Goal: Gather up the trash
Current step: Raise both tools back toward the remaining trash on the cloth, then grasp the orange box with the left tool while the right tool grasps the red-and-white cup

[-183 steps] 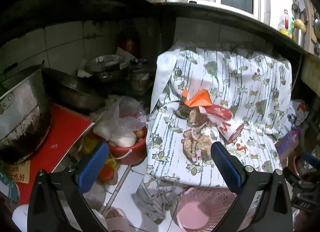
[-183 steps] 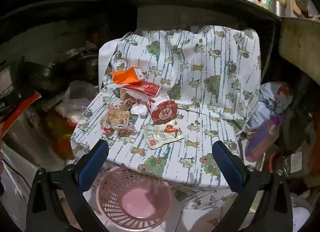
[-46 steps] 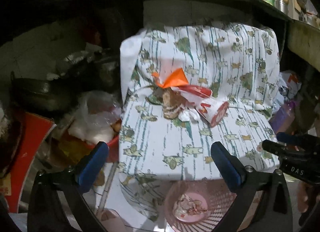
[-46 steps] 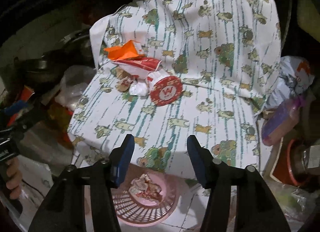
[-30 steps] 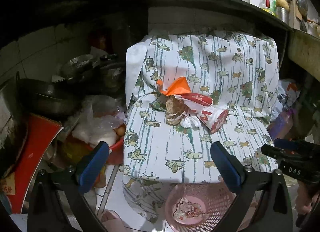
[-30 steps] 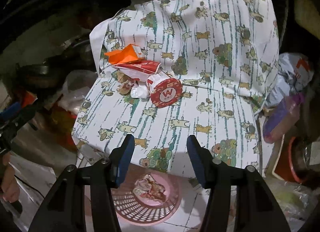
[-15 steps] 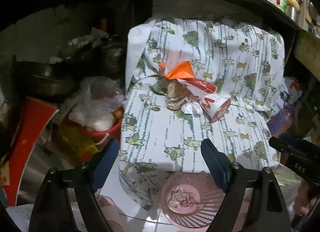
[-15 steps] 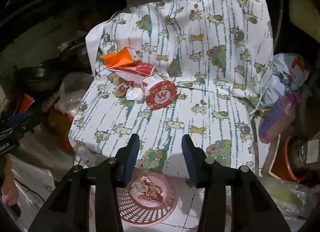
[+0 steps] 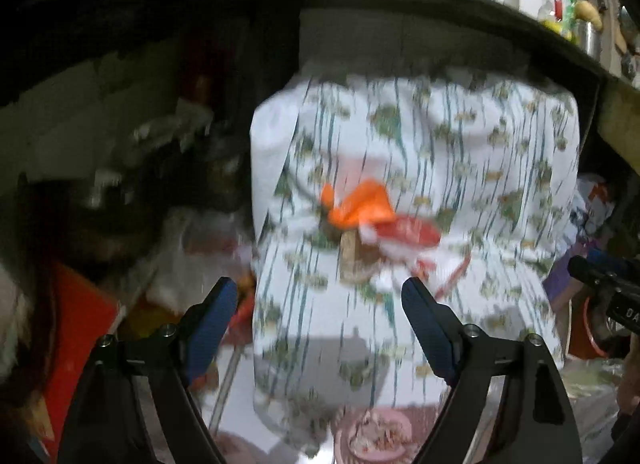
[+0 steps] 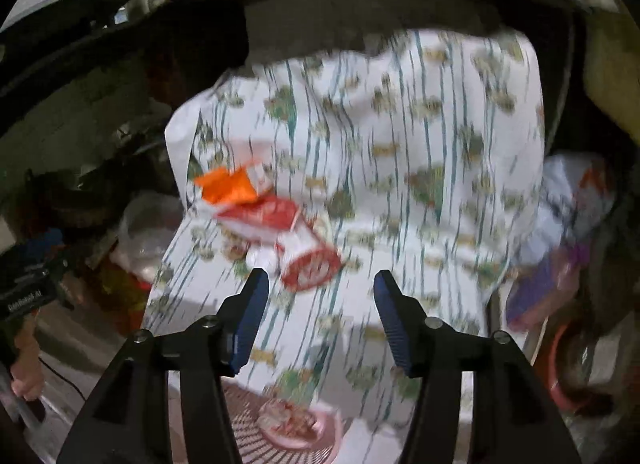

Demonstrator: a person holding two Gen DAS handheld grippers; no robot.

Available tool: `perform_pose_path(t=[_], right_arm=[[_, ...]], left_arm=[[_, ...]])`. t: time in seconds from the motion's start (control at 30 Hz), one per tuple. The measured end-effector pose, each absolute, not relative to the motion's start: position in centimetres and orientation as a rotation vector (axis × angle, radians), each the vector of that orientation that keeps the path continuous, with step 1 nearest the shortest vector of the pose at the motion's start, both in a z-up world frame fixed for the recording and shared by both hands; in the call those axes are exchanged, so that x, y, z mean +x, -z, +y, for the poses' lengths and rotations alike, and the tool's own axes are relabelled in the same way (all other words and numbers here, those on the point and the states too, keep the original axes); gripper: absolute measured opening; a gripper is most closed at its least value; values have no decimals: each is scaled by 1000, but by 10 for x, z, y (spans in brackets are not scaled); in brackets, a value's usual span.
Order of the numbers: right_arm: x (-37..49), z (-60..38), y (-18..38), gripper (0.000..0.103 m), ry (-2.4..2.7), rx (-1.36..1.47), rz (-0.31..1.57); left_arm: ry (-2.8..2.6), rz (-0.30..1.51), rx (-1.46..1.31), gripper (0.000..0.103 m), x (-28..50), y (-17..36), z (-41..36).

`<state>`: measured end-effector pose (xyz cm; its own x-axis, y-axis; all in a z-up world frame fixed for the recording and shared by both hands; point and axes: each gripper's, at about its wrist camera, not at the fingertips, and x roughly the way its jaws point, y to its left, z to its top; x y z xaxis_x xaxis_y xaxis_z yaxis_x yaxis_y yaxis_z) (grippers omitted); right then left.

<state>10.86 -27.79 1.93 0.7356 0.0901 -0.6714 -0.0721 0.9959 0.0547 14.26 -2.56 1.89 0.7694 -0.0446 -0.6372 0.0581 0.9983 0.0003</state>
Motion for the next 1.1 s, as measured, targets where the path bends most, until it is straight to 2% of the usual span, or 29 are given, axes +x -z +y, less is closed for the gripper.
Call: perform_pose_path(t=[0.2, 0.3, 0.37, 0.6, 0.73, 1.1], right_arm=[[138, -267, -32, 54, -60, -19, 680], [154, -267, -17, 54, -72, 16, 706], [166, -269, 2, 54, -83, 52, 753], [215, -283, 59, 54, -97, 197, 955], [243, -274, 84, 55, -138, 216, 1049], [288, -224, 127, 59, -171, -38, 1117]], left_arm=[[50, 598, -16, 86, 172, -36, -23], [94, 682, -30, 86, 194, -17, -21], [153, 749, -10, 86, 209, -6, -24], [100, 746, 89, 87, 246, 9, -37], [67, 818, 113, 87, 273, 27, -35], [87, 969, -19, 87, 323, 56, -11]])
